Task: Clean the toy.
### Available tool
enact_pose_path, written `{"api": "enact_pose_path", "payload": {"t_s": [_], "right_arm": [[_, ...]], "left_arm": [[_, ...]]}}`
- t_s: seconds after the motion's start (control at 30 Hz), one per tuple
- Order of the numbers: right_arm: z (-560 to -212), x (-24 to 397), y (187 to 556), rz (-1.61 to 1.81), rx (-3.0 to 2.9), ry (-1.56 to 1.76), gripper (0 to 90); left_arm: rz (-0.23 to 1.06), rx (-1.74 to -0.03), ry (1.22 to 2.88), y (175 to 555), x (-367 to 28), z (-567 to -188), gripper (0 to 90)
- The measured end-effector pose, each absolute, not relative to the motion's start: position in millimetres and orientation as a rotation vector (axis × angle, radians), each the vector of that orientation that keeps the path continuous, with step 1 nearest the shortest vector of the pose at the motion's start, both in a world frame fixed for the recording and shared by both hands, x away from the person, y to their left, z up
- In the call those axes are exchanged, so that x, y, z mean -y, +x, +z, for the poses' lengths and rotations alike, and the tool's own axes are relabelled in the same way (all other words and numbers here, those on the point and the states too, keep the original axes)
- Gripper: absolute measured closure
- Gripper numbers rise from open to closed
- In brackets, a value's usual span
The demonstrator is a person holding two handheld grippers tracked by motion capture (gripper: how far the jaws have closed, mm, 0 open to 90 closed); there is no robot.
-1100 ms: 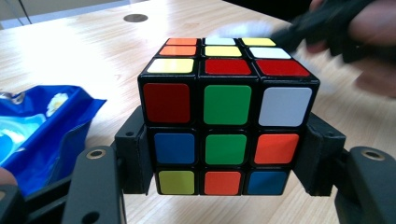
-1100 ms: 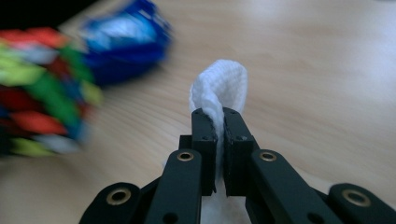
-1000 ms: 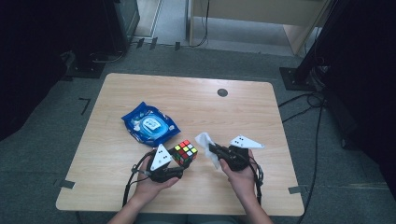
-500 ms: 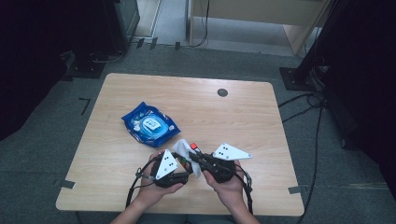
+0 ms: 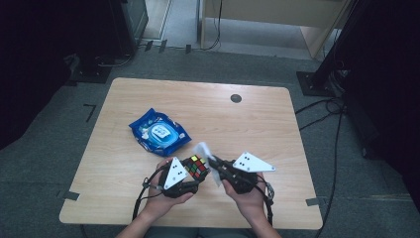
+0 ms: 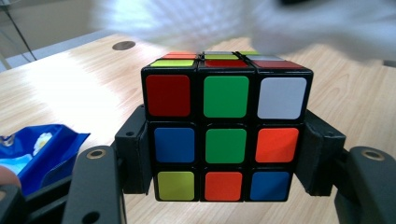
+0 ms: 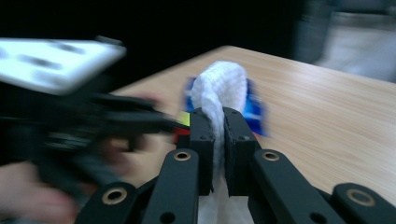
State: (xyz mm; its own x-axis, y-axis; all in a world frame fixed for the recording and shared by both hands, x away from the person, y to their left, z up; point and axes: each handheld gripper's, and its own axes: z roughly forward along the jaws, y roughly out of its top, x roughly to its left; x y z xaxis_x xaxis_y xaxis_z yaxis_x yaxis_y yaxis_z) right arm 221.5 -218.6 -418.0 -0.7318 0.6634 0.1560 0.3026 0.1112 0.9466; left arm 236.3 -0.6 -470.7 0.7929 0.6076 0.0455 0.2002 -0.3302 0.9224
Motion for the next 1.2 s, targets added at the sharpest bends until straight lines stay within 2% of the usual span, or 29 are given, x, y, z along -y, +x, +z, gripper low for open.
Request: {"api": "enact_pose_path", "payload": {"t_s": [0.17,0.3,0.53,0.67,0.97,1.07,1.2], "right_arm": [[-420,208,219,1.662,-2.137,0.912,83.4],[-436,229,237,1.704,-2.127,1.087,83.6],[-466,260,269,1.438,-2.07,1.245,84.6],[-471,275,274,1.43,-2.004,1.322,84.8],[-477,251,275,1.47,-2.037,1.258,84.2],[-477,244,274,1.504,-2.057,1.222,79.1],[-472,245,273,1.569,-2.047,1.228,64.5]], "left_arm": [[0.452,-0.556,1.894,233,6,-469,34.4],[0.47,-0.532,1.923,231,8,-472,34.4],[0.46,-0.589,1.877,240,-8,-468,34.4],[0.439,-0.627,1.864,248,-17,-468,34.4],[0.452,-0.637,1.854,248,-20,-465,34.4],[0.453,-0.642,1.855,249,-21,-465,34.4],[0.456,-0.65,1.854,251,-24,-465,34.4]]}}
